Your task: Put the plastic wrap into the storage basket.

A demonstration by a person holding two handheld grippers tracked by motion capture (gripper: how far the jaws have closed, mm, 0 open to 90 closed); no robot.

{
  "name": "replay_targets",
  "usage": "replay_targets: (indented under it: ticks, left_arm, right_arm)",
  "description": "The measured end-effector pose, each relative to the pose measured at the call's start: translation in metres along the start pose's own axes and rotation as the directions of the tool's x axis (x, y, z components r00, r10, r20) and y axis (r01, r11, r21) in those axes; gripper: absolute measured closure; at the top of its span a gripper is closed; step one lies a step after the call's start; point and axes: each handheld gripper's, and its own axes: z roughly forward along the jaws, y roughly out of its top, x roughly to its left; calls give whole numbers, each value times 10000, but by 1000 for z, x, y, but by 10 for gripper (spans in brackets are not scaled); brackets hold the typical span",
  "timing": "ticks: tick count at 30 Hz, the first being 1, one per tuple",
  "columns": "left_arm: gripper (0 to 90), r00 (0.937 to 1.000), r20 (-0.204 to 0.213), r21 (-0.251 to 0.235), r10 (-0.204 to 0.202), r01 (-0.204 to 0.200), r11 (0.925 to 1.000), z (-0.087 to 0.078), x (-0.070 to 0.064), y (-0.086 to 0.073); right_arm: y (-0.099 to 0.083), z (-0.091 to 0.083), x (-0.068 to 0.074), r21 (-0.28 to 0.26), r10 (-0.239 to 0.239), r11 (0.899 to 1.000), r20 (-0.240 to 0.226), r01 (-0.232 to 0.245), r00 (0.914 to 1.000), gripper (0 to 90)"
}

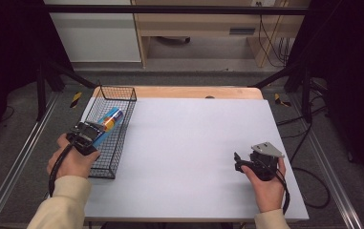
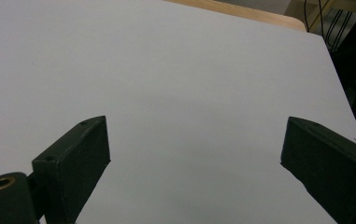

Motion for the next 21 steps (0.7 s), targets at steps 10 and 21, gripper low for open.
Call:
replay_targets:
  ticks: [10,21]
  left_arm:
    - [311,9994,100,473,326,-330,9983,11,-6,4]
    - [311,9994,79,498,350,-353,9981,11,-8,6]
  right_arm:
    - [0,1,2,35,-73,10000,-55,73,10000,84]
    - [0,2,4,72,-129,9999,-137,130,9998,83]
